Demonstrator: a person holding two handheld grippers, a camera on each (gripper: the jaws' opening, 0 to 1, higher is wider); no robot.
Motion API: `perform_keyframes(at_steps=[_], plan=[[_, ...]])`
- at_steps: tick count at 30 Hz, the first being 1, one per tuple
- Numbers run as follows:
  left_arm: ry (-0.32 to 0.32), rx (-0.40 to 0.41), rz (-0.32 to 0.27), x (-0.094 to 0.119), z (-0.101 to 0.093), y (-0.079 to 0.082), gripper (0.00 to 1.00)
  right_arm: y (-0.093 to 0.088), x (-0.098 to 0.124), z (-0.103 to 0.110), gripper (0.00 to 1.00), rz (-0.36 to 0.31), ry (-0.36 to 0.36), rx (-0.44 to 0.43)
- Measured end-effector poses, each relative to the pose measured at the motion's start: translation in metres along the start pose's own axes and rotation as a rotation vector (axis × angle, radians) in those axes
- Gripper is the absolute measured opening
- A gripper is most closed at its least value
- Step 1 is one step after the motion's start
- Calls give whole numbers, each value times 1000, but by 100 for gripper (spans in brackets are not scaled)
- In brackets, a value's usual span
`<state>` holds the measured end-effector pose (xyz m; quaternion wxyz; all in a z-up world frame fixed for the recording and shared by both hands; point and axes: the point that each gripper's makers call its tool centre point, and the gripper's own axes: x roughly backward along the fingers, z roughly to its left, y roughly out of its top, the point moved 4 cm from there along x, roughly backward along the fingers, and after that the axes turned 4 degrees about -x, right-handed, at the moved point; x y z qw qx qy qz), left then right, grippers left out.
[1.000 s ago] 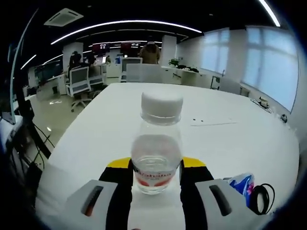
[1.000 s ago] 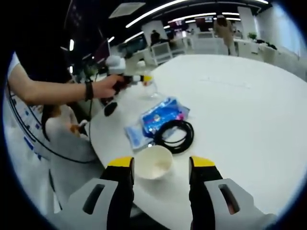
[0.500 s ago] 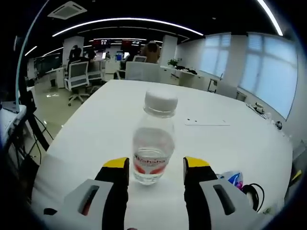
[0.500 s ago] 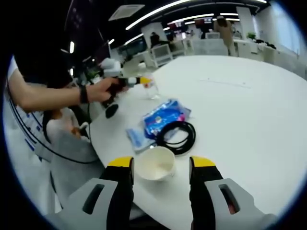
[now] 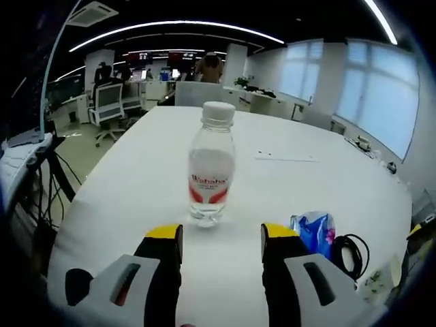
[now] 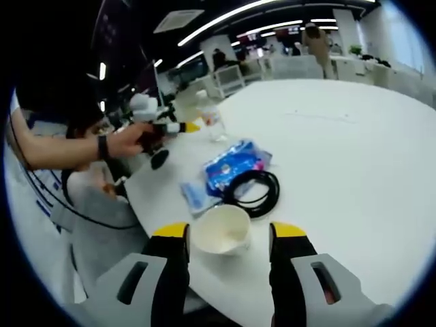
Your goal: Arrange the tabletop items into an orderly group along one side of the table until the central work area is clear of visible clutter.
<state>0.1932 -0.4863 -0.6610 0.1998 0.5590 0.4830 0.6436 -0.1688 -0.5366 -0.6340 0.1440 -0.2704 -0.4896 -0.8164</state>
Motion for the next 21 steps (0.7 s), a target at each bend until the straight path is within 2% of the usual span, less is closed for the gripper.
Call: perform_keyframes(at_steps=[8,16,21], plan=[[-25,-17,4,30,-21,-14,48,-1,-4,4,45,-12,22,1],[-55,-46,14,60,-41,-30,50,-7,-11,13,44,31,53,56],[-65,-69,18,77,-46,-35,51,-14,-16,19,44,59,72,88]])
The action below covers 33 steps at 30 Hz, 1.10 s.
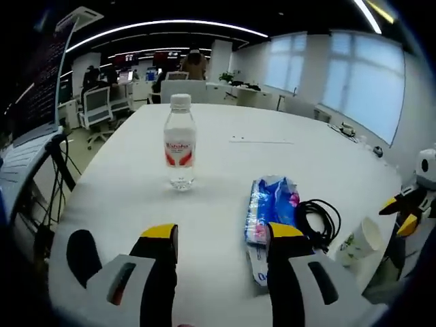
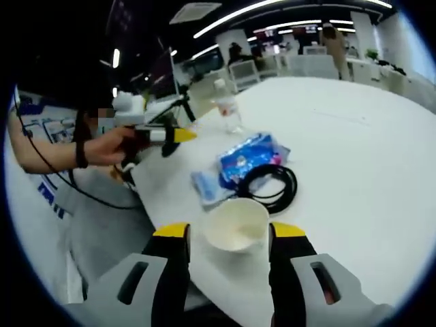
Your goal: Arrange the tabletop items into an orderly group along one side of the table until the central work area is clear of visible clutter.
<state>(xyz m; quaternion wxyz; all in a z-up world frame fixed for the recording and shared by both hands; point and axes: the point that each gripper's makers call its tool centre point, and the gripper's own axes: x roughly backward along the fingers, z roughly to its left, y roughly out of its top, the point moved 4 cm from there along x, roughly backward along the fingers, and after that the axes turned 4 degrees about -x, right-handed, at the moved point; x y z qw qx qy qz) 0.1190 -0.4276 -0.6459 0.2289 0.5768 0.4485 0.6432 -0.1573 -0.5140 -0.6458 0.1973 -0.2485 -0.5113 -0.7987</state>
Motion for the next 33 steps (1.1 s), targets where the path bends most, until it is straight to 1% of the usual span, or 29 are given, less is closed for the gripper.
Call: perform_keyframes(at_steps=[4,5,6,9,11,14,19,27,33], plan=[[-7,5,-13,12,-3,-1,52,-4,-5,6,44,43,21,48],[-8,5,-13,14,-4,-2,52,-4,-6,7,44,60,26,71],[-13,-1,-9,17,-6,-4,53,-5,-7,9,44,78,28,99],[-17,-21,-5,21,-10,-9,53,-4,-10,12,44,100,38,127],[-11,-25,-5,26,-11,-11,53,-3,-11,13,44,114,38,153],[6,-6,-10,36,-15,-15,53,-2,-13,13,44,137,33,191],[13,11,-11,42,-18,-19,53,-4,-16,14,44,151,32,213],[3,32,-14,43,-24,-23,55,-11,-18,18,43,193,27,264],[-6,37,-27,46,-28,-22,55,-15,-17,20,42,200,19,281]])
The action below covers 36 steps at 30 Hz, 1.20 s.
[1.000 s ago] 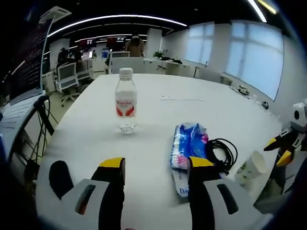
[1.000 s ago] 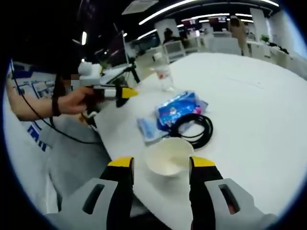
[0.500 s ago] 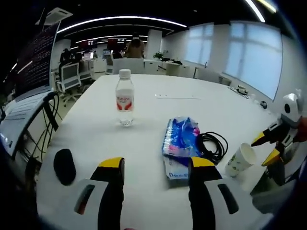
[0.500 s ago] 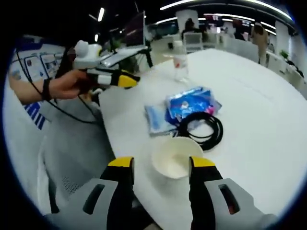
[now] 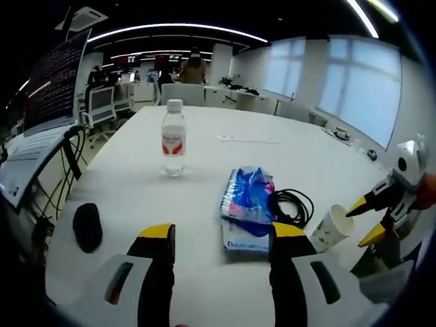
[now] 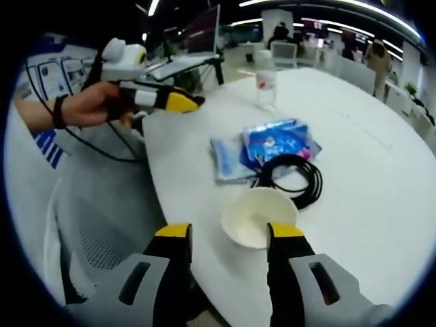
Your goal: Arrange the tabletop items into an orderly group along one side of the table until the central work area is clear of visible clutter.
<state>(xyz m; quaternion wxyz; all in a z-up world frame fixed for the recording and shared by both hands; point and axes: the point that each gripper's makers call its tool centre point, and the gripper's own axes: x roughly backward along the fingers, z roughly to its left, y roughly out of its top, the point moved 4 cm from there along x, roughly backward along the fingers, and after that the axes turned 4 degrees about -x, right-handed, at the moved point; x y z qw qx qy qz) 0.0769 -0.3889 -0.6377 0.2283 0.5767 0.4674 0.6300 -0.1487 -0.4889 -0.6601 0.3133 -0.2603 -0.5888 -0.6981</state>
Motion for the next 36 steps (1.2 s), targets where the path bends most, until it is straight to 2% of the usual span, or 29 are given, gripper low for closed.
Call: perform_keyframes(at_steps=[5,8,10,15,19,25,28,32,36], plan=[[-16,-16,3,1,-3,1,56,-4,-6,2,40,17,-3,11],[-24,-36,2,1,-4,3,57,-4,-11,1,36,34,-10,34],[-25,-45,0,1,-5,6,57,-3,-16,2,34,46,-6,71],[-41,-71,7,2,-7,6,58,-11,-29,1,33,162,-9,221],[-46,-78,11,4,-10,5,58,-15,-38,2,27,208,-7,290],[-41,-83,-2,11,-13,7,58,-15,-46,2,23,235,-1,341],[-45,-77,-6,12,-14,6,58,-14,-49,-1,18,249,-4,372],[-50,-76,-1,12,-16,5,58,-11,-47,-4,3,254,-18,421],[-48,-65,-8,11,-16,6,58,-8,-44,-6,1,238,-23,412]])
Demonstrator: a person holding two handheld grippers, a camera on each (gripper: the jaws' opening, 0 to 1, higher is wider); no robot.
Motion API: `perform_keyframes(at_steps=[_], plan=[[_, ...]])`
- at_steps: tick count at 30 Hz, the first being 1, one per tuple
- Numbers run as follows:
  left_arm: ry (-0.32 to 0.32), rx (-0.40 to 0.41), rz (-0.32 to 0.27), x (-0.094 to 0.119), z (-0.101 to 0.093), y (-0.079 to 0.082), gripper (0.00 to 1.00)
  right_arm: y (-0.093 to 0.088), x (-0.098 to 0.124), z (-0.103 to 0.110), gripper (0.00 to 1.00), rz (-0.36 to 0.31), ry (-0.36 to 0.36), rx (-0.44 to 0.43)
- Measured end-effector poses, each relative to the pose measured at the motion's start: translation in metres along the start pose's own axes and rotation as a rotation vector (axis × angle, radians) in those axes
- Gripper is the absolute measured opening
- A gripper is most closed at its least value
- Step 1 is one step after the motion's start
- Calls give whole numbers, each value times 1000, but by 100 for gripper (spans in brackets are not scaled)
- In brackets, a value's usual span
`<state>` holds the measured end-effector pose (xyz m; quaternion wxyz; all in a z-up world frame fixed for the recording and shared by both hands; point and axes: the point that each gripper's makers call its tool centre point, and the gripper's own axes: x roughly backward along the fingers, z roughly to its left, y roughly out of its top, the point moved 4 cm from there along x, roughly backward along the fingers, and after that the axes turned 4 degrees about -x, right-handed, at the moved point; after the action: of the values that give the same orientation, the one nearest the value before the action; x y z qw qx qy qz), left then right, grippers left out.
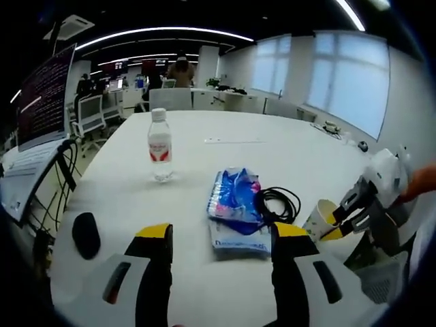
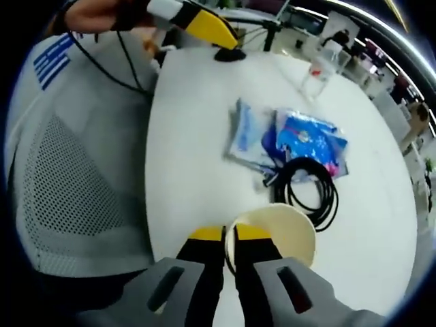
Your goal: Arrange the tabletop items into an orderly group along one side of the table until the central work area is clear of visible clutter.
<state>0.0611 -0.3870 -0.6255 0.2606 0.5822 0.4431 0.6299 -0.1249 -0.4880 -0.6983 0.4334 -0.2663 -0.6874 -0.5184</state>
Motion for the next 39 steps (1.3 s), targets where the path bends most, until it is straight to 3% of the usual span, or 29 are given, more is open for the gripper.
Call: perform_keyframes(at_steps=[8,22,30,39], plan=[[-8,-10,-6,2,-2,1,59,0,10,-5,0,-33,-19,-56],[-30,-40,3,0,-4,0,60,-9,17,-9,0,-25,-39,-104],[-32,-30,-8,0,-5,0,60,9,26,-27,0,-36,-62,-81],[-55,-37,-4,0,-8,-6,60,53,33,-53,0,-96,-88,-49]])
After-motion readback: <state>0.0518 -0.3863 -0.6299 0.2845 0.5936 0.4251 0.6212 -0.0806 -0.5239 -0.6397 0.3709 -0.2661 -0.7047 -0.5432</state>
